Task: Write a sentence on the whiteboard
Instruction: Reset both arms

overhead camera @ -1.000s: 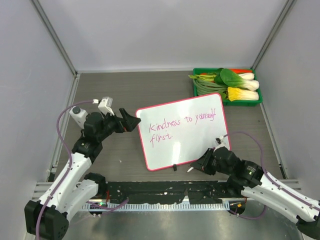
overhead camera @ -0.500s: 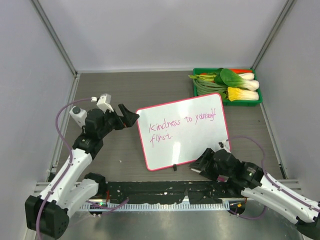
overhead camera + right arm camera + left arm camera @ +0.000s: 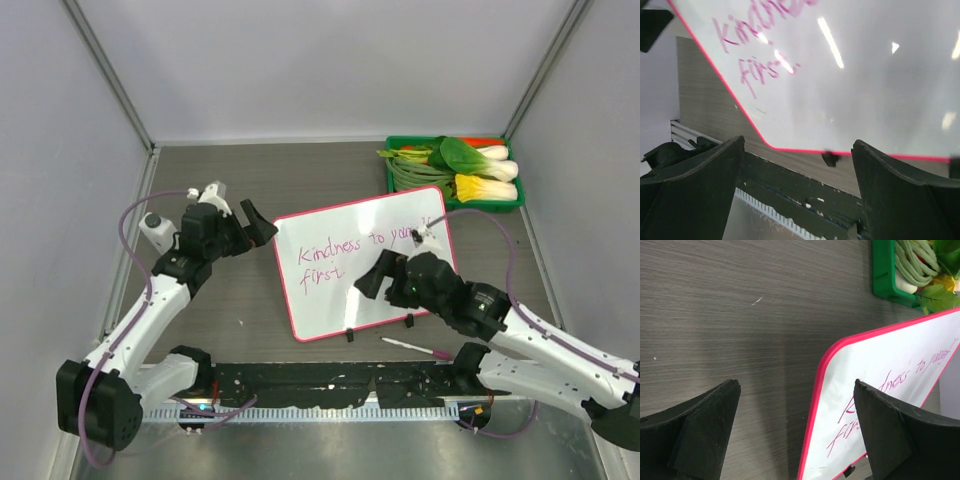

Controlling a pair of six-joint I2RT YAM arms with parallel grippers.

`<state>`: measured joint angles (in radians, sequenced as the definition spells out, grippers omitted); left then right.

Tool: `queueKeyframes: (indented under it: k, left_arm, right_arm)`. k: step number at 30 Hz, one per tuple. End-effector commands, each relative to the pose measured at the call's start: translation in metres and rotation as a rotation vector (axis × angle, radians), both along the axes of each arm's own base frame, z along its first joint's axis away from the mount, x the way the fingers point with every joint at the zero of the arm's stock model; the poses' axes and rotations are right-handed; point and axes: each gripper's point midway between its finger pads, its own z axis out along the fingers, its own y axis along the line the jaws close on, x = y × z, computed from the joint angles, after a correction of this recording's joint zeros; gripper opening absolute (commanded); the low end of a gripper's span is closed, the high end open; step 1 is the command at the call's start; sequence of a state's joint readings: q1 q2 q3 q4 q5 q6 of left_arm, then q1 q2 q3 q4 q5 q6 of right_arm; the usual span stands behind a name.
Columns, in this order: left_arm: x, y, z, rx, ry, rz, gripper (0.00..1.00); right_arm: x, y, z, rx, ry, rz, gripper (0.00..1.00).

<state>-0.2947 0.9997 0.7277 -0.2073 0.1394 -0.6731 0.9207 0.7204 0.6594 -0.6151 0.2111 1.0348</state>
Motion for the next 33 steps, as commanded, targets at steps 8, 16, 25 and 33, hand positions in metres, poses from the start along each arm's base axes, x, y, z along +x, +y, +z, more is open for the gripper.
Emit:
queueKeyframes:
  k: [8, 16, 25, 33]
  left_arm:
    - [-0.002, -0.003, 0.013, 0.037, 0.056, -0.04, 1.0]
    - [-0.005, 0.007, 0.04, 0.036, -0.091, -0.005, 1.0]
    - [0.003, 0.036, 0.048, 0.138, -0.172, 0.118, 1.0]
    - [0.008, 0.047, 0.042, 0.204, -0.245, 0.14, 1.0]
  right_arm:
    - [0.086, 0.054, 0.139, 0.048, -0.509, 0.134, 1.0]
    - [0.162, -0.023, 0.157, 0.091, -0.578, -0.01, 0.99]
    - [0.187, -0.138, 0.113, -0.171, -0.53, -0.298, 0.99]
    - [0.176, -0.188, 0.077, -0.36, -0.503, -0.497, 0.99]
